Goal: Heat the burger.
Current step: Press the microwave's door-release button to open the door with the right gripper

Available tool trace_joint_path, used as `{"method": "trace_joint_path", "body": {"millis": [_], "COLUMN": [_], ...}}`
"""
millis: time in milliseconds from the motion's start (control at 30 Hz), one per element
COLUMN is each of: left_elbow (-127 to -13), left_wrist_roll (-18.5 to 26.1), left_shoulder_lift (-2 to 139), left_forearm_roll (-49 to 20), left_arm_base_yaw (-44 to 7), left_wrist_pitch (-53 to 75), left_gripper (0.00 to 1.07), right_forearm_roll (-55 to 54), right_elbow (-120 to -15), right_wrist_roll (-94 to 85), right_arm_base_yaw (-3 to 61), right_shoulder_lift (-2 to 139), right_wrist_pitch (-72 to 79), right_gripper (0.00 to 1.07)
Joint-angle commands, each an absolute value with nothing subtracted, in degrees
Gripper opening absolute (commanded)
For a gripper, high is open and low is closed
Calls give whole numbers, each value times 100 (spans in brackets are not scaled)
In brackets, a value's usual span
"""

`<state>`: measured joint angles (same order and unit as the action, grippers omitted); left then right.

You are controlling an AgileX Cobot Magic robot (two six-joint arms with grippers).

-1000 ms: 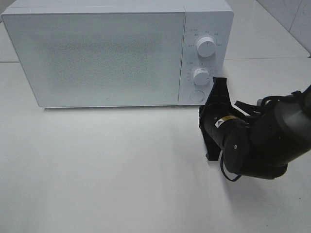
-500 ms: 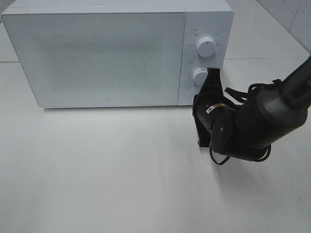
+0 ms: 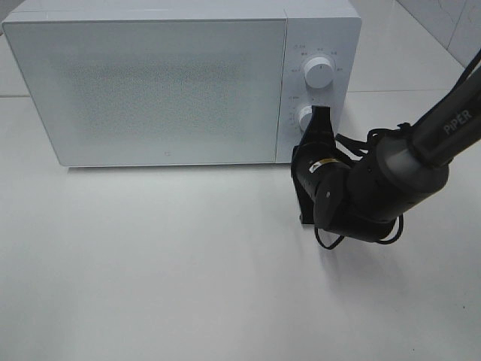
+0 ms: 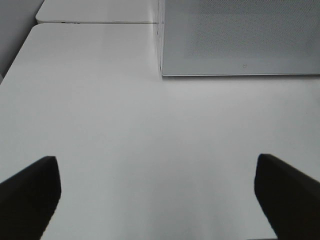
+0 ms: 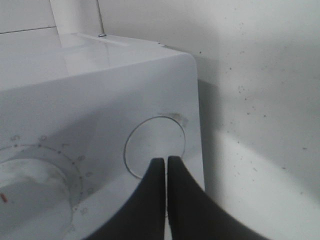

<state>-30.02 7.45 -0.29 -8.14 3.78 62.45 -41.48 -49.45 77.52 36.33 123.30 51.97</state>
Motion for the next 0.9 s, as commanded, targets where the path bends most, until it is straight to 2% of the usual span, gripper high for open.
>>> {"method": "trace_joint_path", "body": {"millis": [33,900], "left_elbow": [-3002,-3002], "left_wrist_roll": [739,739], "left_shoulder_lift": [-57,-57], "left_forearm_roll": [-831,-831], "left_arm_base_yaw": [390,390], "left_wrist_pitch": [6188,6188], "left_gripper": [98,98], "right_forearm_roll": [-4102,-4165], "right_elbow": [-5059,-5271], "right_wrist_roll": [7643,7345], "right_arm_base_yaw": [3610,3358], "right_shoulder_lift": [12364,12364], "right_wrist_pitch": [5220,5661], "right_gripper": [0,0]}}
